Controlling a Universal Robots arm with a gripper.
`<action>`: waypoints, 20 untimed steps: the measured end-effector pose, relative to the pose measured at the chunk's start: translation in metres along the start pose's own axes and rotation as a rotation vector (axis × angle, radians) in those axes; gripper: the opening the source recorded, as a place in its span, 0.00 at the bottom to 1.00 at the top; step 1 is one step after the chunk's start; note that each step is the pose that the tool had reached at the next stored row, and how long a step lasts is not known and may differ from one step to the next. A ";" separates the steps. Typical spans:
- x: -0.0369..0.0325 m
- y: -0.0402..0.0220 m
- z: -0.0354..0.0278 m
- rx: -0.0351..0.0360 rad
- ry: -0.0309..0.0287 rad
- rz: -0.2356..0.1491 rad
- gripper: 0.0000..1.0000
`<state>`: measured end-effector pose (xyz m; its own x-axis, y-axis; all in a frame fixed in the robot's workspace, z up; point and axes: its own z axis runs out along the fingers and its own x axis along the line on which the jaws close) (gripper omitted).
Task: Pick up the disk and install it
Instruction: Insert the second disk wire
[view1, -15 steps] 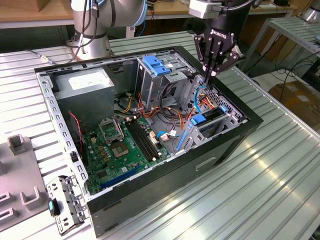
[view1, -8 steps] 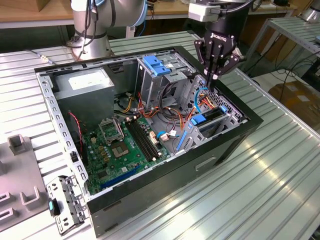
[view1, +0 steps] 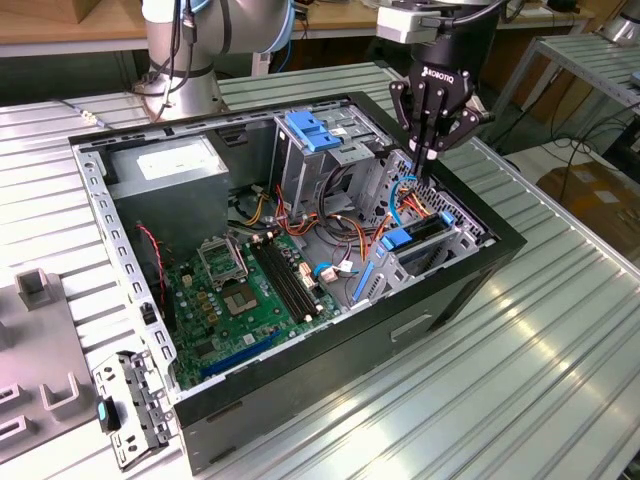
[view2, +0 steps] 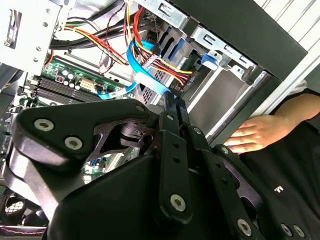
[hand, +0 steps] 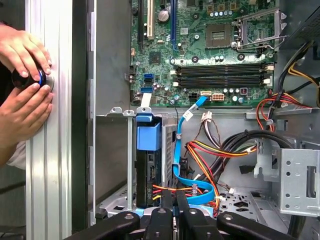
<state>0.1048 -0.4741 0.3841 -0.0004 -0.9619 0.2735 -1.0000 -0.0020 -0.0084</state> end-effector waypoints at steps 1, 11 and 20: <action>0.0000 0.0000 0.0000 -0.0002 0.0000 0.000 0.17; -0.0003 -0.0002 -0.0048 -0.0084 0.0000 0.000 0.17; -0.0051 -0.0033 0.0033 -0.0238 0.0096 0.020 0.17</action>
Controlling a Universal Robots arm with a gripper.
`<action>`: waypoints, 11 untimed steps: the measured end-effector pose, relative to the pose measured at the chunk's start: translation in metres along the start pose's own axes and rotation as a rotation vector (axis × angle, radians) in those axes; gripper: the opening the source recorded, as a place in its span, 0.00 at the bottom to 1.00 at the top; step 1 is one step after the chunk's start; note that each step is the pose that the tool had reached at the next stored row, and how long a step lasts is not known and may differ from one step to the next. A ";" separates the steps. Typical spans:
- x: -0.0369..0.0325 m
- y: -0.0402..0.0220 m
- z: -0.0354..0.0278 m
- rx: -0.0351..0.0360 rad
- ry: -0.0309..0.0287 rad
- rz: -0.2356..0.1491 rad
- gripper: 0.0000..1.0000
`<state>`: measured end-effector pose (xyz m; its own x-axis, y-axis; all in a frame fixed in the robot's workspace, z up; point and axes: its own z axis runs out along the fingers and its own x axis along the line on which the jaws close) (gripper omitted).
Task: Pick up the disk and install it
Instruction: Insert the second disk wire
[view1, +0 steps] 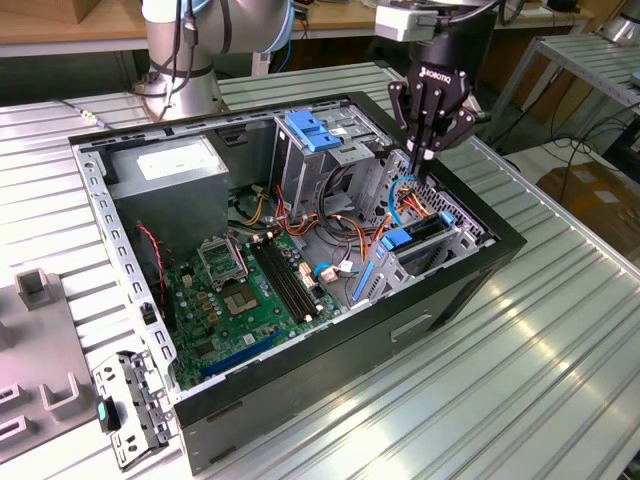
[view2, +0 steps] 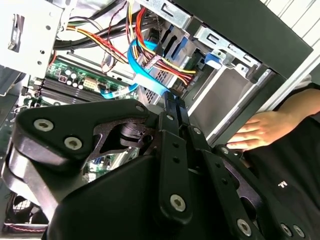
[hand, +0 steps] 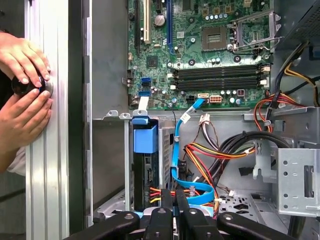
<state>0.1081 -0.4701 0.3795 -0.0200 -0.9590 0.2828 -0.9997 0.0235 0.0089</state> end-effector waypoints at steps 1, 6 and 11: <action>-0.0003 0.0000 0.0011 -0.0003 0.0023 0.001 0.17; -0.0027 -0.0001 0.0093 -0.0010 0.0122 0.004 0.17; -0.0041 -0.0002 0.0141 -0.0010 0.0173 0.005 0.18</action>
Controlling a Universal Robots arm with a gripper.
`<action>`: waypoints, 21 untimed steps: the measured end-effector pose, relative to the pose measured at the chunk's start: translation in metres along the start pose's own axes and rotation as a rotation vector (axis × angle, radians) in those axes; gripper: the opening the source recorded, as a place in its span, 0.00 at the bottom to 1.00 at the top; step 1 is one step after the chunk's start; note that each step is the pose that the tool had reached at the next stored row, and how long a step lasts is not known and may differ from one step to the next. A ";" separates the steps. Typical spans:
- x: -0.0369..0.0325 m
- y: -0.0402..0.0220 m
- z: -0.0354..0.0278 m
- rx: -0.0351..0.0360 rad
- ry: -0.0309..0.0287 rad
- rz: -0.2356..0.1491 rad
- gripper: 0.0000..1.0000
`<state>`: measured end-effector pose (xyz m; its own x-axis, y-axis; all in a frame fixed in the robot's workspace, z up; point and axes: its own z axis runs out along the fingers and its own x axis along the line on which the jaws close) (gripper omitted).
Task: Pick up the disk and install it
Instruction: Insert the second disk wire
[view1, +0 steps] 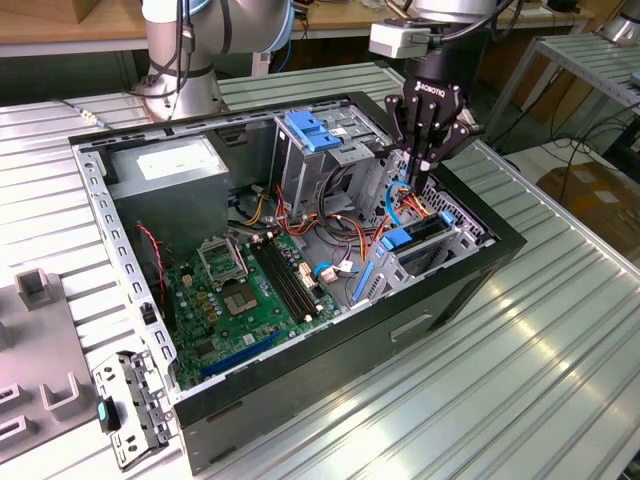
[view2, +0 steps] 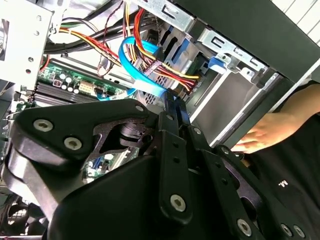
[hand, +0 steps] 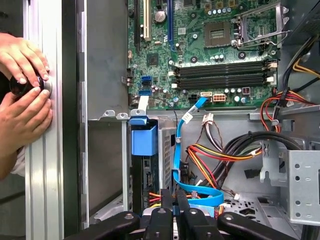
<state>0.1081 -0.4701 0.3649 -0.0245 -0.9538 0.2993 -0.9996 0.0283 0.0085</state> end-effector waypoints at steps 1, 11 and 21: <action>-0.0002 0.0000 0.0007 0.0000 0.0015 0.000 0.18; -0.0010 0.0000 0.0032 0.0001 0.0055 0.000 0.16; 0.0076 0.0069 0.0079 0.0038 -0.0055 -0.001 0.16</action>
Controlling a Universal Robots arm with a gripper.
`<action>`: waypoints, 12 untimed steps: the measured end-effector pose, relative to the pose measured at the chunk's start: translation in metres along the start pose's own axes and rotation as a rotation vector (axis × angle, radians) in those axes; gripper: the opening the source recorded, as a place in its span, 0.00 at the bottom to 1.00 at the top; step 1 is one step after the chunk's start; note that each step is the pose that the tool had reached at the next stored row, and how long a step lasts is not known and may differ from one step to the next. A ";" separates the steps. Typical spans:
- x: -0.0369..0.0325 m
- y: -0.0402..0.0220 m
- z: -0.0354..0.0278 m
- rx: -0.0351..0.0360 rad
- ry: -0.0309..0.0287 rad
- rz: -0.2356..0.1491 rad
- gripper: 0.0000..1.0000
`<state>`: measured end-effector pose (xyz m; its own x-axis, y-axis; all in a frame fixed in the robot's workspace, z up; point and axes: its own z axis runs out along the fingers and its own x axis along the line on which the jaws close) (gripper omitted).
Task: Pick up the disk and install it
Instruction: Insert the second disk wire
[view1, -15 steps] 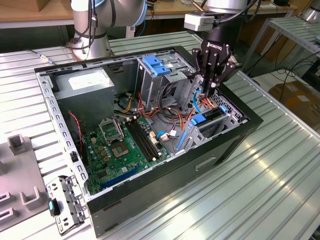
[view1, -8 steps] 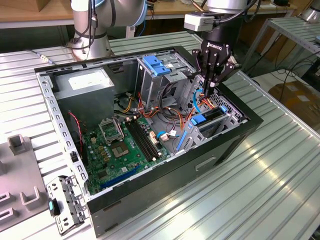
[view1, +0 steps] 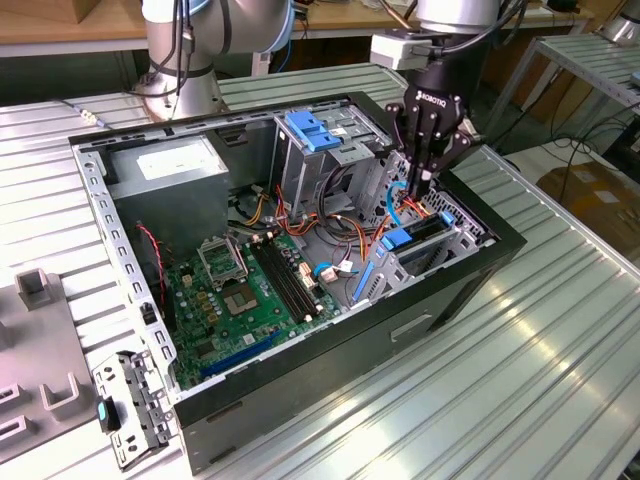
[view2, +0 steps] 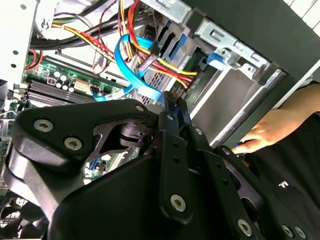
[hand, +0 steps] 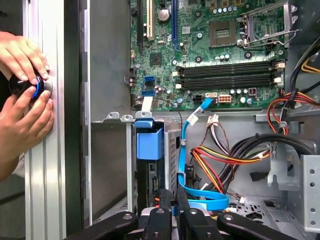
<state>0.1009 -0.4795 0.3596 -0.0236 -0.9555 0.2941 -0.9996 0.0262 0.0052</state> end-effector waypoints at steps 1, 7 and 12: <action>0.0003 0.0043 0.0009 0.0027 -0.0021 0.001 0.16; 0.0121 0.0101 0.0073 0.0143 -0.0544 0.004 0.16; 0.0160 0.0100 0.0086 0.0134 -0.0867 0.004 0.16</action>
<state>0.0904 -0.4971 0.3561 -0.0278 -0.9773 0.2103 -0.9996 0.0265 -0.0087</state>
